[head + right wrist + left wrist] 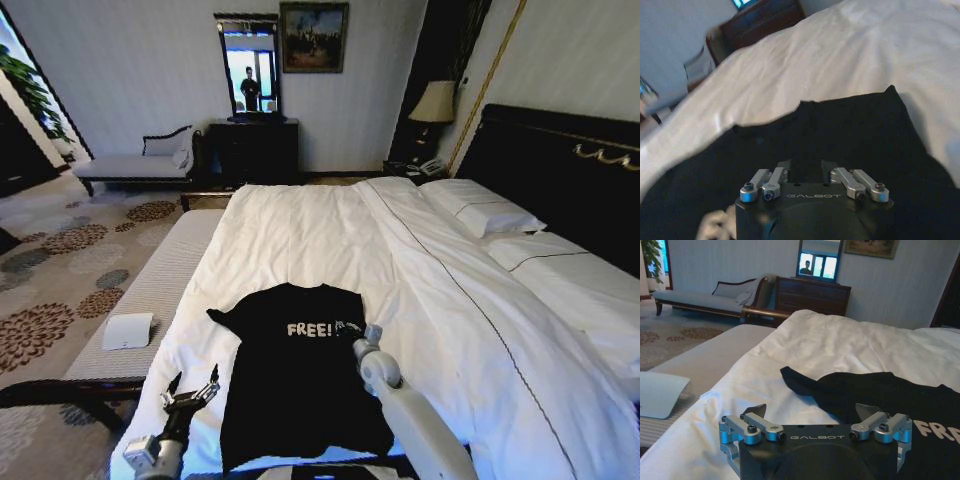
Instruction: Fold the clothes on the bed.
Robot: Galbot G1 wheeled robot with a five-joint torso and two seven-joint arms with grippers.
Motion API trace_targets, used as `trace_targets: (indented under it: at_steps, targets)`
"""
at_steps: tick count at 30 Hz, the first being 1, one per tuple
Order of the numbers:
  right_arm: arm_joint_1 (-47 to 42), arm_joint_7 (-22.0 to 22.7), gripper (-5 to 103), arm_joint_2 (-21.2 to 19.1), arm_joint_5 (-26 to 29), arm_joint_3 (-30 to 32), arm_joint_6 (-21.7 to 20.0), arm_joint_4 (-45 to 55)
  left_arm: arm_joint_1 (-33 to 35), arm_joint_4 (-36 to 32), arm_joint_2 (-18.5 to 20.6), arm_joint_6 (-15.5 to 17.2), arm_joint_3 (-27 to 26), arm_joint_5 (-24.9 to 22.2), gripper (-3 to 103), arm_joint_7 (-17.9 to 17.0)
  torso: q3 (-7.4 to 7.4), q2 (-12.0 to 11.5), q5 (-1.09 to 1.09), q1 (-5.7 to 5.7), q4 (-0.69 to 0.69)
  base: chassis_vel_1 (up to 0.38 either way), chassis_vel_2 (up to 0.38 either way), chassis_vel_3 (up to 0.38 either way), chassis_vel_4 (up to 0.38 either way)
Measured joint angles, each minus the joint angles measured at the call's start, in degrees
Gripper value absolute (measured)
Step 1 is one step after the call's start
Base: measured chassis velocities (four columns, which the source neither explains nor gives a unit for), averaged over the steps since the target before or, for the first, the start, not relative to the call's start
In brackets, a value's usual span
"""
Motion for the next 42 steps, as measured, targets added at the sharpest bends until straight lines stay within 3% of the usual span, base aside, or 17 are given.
trace_targets:
  at_steps: [5, 8, 9, 13, 16, 21, 32, 40, 42]
  targets:
    - [-2.2, 0.2, 54, -0.9, 2.9, 2.7, 0.9, 3.8, -0.2, -0.1, 0.1, 0.2, 0.9, 0.1, 100, -0.1, 0.0, 0.0, 0.0, 0.0, -0.01, 0.0, 0.0, 0.0, 0.0]
    - [-5.2, 0.1, 71, -1.2, -0.6, 4.5, 1.8, 6.5, -0.7, 0.4, 0.6, 0.2, 1.2, -0.2, 100, 0.0, 0.0, 0.0, 0.0, 0.0, 0.0, 0.0, 0.0, 0.0, 0.0]
    - [-5.2, 0.1, 71, -1.2, -0.6, 4.5, 1.8, 6.5, -0.7, 0.4, 0.6, 0.2, 1.2, -0.2, 100, 0.0, 0.0, 0.0, 0.0, 0.0, 0.0, 0.0, 0.0, 0.0, 0.0]
    - [-9.9, 0.0, 82, -0.9, -4.9, 7.0, 2.5, 8.4, -3.1, 2.6, 1.1, 1.0, 0.9, -4.6, 100, -0.3, 0.0, 0.0, 0.0, 0.0, 0.0, 0.0, 0.0, 0.0, 0.0]
    - [-13.9, -0.5, 97, -1.0, -8.1, 10.1, 3.0, 9.7, -6.3, 4.8, 1.5, 2.7, 0.4, -11.6, 100, -0.6, 0.0, 0.0, 0.0, 0.0, -0.01, 0.0, 0.0, 0.0, 0.0]
    - [-17.3, -0.6, 100, -0.9, -9.5, 13.3, 3.3, 11.3, -11.3, 8.0, 2.8, 4.2, 0.9, -17.3, 100, -0.2, 0.0, 0.0, 0.0, 0.0, 0.0, 0.0, 0.0, 0.0, 0.0]
    - [-20.9, -0.5, 100, -1.5, -10.2, 16.6, 3.3, 15.0, -23.4, 14.4, 4.6, 6.4, 7.0, -20.8, 100, 0.8, 0.01, 0.0, 0.0, 0.0, -0.01, 0.0, 0.0, 0.0, 0.0]
    - [-23.0, -0.4, 100, -1.5, -9.9, 18.7, 3.0, 17.6, -30.2, 20.5, 5.3, 11.0, 9.7, -31.5, 100, -1.3, 0.01, 0.0, 0.0, 0.0, 0.0, 0.0, 0.0, 0.0, 0.0]
    - [-23.2, -0.4, 100, -1.5, -9.9, 18.9, 3.0, 17.9, -30.6, 21.1, 5.3, 11.3, 10.0, -32.2, 100, -1.5, 0.01, 0.0, 0.0, 0.0, -0.01, 0.0, 0.0, 0.0, 0.0]
